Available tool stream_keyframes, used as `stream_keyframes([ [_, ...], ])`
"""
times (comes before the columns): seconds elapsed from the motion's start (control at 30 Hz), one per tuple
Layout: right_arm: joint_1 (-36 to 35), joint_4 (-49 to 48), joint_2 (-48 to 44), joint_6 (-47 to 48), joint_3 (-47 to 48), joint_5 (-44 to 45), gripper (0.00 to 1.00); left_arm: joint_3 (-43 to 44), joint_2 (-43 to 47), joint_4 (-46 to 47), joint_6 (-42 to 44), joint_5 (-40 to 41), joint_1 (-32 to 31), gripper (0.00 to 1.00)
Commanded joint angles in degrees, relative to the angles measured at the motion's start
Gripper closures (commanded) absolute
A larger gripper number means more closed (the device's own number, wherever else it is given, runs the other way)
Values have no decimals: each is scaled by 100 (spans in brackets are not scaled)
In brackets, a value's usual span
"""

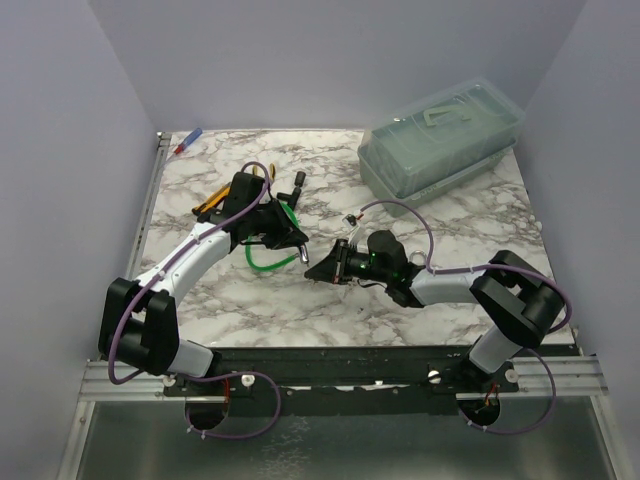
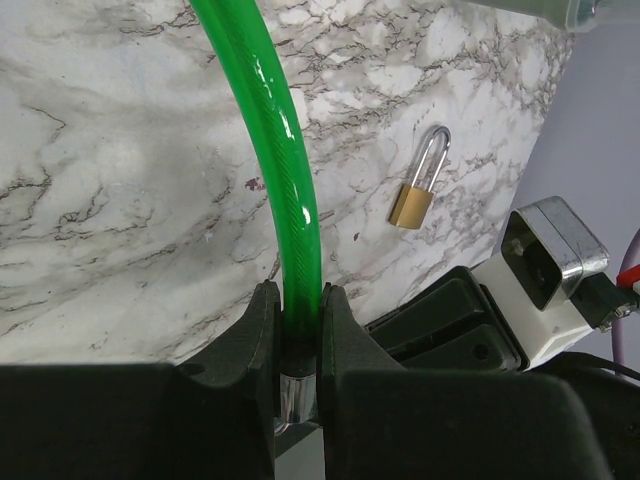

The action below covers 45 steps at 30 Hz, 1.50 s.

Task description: Unlock with the key

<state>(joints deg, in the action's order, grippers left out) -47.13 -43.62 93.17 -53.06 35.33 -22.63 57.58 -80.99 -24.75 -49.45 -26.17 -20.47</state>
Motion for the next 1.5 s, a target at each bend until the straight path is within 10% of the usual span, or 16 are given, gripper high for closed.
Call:
stream_keyframes([
  [0.0,38,3,38,74,164,96,100,-80,180,150,-82,-195,8,100],
  [1.47,38,183,-132,138,140,-81,99,-271,110,381,-192,-56,8,100],
])
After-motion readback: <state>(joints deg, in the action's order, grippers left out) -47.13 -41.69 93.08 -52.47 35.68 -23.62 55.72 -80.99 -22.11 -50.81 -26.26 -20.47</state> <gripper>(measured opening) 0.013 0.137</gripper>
